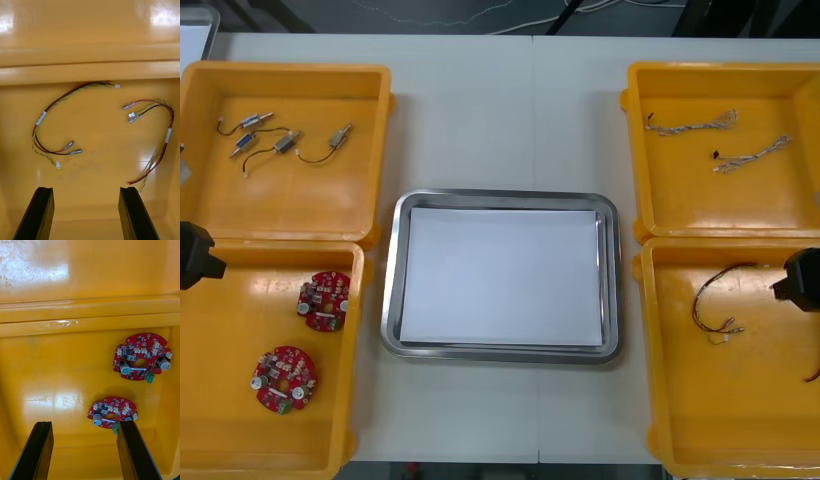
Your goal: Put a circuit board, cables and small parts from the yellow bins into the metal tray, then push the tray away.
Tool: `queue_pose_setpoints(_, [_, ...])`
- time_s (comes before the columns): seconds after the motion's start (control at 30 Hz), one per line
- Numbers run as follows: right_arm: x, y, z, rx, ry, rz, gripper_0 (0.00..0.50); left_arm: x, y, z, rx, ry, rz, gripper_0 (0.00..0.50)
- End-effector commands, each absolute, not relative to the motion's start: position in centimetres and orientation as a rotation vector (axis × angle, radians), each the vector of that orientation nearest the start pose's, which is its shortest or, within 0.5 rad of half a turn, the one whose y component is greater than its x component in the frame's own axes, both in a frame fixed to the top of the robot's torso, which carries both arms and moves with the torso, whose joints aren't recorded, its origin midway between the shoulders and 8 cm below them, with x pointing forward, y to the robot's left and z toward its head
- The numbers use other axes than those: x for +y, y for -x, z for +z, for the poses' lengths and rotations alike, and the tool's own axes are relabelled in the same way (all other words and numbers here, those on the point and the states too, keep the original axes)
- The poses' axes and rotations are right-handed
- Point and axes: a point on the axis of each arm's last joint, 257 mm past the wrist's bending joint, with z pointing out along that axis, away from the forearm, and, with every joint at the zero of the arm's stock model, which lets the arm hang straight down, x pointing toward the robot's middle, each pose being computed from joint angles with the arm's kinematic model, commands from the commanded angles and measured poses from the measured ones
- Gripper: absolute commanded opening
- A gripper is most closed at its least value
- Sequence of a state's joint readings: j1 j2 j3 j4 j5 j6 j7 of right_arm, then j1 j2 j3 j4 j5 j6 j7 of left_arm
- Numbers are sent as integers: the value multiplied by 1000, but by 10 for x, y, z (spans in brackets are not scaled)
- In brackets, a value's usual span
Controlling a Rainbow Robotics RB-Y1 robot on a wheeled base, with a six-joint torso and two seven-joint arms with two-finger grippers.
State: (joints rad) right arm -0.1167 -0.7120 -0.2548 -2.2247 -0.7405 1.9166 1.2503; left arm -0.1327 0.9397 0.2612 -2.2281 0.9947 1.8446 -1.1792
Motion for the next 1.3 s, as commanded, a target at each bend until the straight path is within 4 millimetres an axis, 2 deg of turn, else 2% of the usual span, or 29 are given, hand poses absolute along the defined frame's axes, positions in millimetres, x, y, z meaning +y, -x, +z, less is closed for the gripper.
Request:
queue_pose_setpoints(0.03, [-376,-353,-195,2710,-67,-69,500,369,-369,-148,2613,-236,38,500])
queue_pose_setpoints(0.2, [-395,-345,-195,2701,-171,-75,500,368,-375,-154,2547,-327,28,500])
queue_pose_setpoints(0.37, [-416,-334,-198,2693,-311,-95,500,360,-377,-165,2507,-417,6,500])
queue_pose_setpoints(0.53, [-419,-329,-201,2680,-443,-66,500,355,-372,-173,2508,-456,-9,500])
queue_pose_setpoints(0.63, [-423,-329,-204,2653,-509,-52,500,355,-361,-183,2525,-452,-6,500])
queue_pose_setpoints(0.97, [-429,-323,-229,2628,-494,-32,500,373,-317,-194,2539,-338,28,500])
queue_pose_setpoints(1.17, [-432,-317,-243,2634,-439,-38,500,376,-301,-200,2537,-313,38,500])
queue_pose_setpoints(1.3, [-443,-310,-251,2635,-347,-95,500,376,-298,-208,2525,-302,37,500])
